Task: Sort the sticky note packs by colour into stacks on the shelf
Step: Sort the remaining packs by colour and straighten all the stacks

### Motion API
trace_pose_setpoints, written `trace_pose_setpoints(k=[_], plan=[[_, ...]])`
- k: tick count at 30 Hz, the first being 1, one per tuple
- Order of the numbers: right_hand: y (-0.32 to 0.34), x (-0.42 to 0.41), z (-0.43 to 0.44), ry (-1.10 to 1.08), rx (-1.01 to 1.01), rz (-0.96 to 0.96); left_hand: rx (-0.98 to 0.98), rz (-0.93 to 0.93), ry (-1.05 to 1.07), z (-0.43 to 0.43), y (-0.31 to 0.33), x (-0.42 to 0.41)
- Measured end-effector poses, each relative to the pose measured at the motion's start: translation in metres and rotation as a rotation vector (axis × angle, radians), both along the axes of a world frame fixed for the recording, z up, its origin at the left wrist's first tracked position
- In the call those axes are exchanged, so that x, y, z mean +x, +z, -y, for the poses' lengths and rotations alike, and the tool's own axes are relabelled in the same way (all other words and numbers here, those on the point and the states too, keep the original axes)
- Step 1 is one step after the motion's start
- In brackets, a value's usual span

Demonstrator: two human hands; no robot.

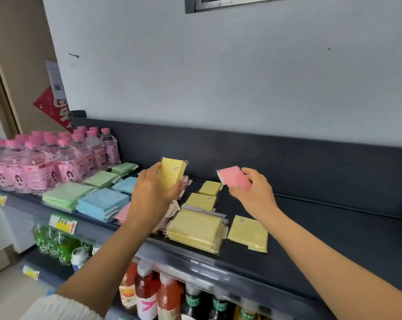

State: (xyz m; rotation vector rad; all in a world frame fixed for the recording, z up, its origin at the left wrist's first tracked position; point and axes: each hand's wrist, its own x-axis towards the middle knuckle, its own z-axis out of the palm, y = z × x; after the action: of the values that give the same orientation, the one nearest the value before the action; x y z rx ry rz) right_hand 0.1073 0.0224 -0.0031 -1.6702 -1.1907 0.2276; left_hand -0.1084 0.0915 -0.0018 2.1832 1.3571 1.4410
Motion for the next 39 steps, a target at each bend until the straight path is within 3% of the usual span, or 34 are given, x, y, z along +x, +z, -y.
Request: trace_pose_setpoints(k=[8,15,24,39], plan=[[-0.011,-0.067,-0.028,-0.119,-0.069,-0.013,0.048,-0.128,-0.009,-0.059,-0.001,-0.121],[-0.012,-0.129,-0.053,-0.287,-0.090,-0.018,0.037,-0.122,-0.110,-0.106,-0.006,-0.182],[-0.013,-0.160,-0.092,-0.380,-0.185,0.093,0.045,-0.117,-0.188,-0.141,-0.017,-0.185],[0.003,-0.131,-0.196,-0.380,-0.463,0.177,0.091,-0.212,-0.210,-0.212,0.007,-0.141]])
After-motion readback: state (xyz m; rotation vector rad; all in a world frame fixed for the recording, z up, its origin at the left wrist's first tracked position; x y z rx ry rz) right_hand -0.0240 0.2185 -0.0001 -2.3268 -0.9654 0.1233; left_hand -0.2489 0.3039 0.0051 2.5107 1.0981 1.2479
